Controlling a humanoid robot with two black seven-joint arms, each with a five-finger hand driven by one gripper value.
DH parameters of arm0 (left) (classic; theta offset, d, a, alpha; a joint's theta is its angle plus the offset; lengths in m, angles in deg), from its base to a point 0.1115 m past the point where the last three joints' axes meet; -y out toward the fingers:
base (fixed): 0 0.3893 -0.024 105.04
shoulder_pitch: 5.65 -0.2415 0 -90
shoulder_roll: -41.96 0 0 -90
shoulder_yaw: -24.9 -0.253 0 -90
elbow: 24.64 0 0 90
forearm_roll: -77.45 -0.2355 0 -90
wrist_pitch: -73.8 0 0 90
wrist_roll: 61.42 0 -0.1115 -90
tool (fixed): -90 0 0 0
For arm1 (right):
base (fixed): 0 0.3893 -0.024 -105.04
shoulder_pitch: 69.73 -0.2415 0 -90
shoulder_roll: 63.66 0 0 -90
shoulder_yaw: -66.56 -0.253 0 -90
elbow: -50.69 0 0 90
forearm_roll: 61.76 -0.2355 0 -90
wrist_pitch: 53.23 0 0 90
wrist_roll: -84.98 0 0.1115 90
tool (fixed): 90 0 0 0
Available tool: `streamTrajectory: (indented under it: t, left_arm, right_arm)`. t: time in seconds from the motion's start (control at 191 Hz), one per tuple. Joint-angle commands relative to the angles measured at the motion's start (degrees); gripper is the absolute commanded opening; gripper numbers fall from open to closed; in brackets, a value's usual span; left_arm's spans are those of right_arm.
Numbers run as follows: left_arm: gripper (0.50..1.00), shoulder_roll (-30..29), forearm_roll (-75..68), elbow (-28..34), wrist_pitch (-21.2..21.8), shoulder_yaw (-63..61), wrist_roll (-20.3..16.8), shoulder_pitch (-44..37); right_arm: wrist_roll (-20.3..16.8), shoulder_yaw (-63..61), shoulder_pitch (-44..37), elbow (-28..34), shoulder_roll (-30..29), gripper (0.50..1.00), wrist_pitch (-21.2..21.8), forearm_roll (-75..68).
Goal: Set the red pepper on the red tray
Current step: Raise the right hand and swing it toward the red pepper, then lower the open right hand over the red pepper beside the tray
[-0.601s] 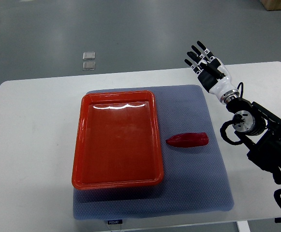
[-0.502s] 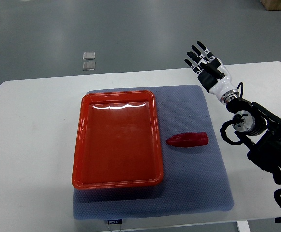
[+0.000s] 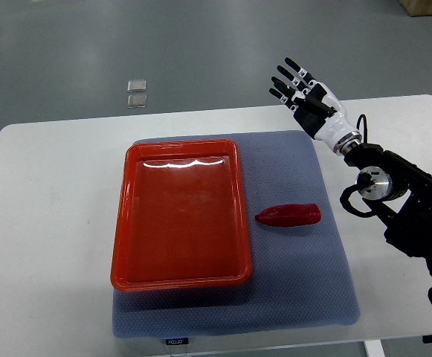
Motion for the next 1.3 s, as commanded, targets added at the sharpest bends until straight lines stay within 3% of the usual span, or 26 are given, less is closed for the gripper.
streamTrajectory:
  t: [0.0,0.183,0.413,0.586,0.821,1.296]
  left_arm:
    - [1.000,0.0,0.0,-0.1,0.0,0.0,0.0,0.0]
    - [1.000,0.0,0.1,-0.6,0.0,0.0,0.0,0.0]
    - [1.000,0.0,0.1,-0.8,0.0,0.0,0.0,0.0]
    - [1.000,0.0,0.0,-1.5,0.0,0.0,0.0,0.1]
    - [1.000,0.0,0.1,-1.8,0.0,0.0,0.1,0.1]
    - [1.000,0.0,0.1,-1.8,0.0,0.1,0.0,0.0]
  right_arm:
    - [0.0,8.8,-3.1,2.6,4.7,0.919,0.4,10.5]
    - [0.1,27.8,-12.2,9.4,15.3,0.919,0.2,28.3]
    - [0.2,51.5,-25.5,17.7,27.2,0.919,2.4,37.7]
    - [0.1,56.6,-30.8,26.5,32.6,0.919,2.3,37.7]
    - [0.2,54.4,-30.3,30.7,32.9,0.919,0.7,31.2]
    - [0.6,54.0,-23.4,29.9,28.5,0.917,-4.5,31.7]
